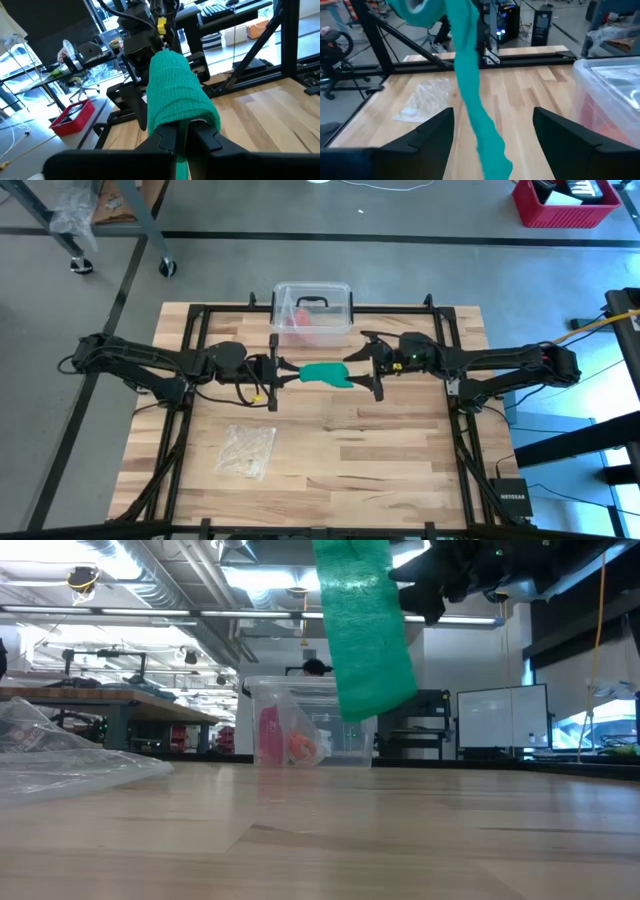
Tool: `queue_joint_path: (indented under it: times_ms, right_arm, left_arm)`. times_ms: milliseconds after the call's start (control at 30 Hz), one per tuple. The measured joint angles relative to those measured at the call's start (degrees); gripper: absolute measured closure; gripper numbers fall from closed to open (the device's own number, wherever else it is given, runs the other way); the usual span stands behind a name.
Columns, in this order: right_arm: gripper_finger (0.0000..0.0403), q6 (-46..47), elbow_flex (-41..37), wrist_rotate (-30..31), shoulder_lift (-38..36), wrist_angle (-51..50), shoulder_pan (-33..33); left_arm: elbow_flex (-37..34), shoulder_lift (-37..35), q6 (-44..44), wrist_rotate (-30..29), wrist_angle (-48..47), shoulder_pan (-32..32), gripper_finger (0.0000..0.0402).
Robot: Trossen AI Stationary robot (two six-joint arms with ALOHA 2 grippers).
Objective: Roll bandage
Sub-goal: Roll the green bandage
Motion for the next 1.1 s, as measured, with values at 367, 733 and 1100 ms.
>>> queue_joint_path:
  times_ms: [367,733,1100]
  right_arm:
    - [0.0251,-2.59,0.00,2.91,5.90,6.97,0.04]
    - [0.0391,-11.79,0.02,16.54,5.56,11.54,3.57]
    - [0.0397,-14.79,0.09,18.18,7.60,12.10,7.05]
  left_arm:
    - [0.00,0.00,-0.45,-0.06,1.75,-0.02,0.0391]
    - [-0.05,0.02,-7.67,24.10,8.87,0.09,0.0391]
    - [-0.09,0.01,-6.53,20.81,24.86,-2.85,0.0391]
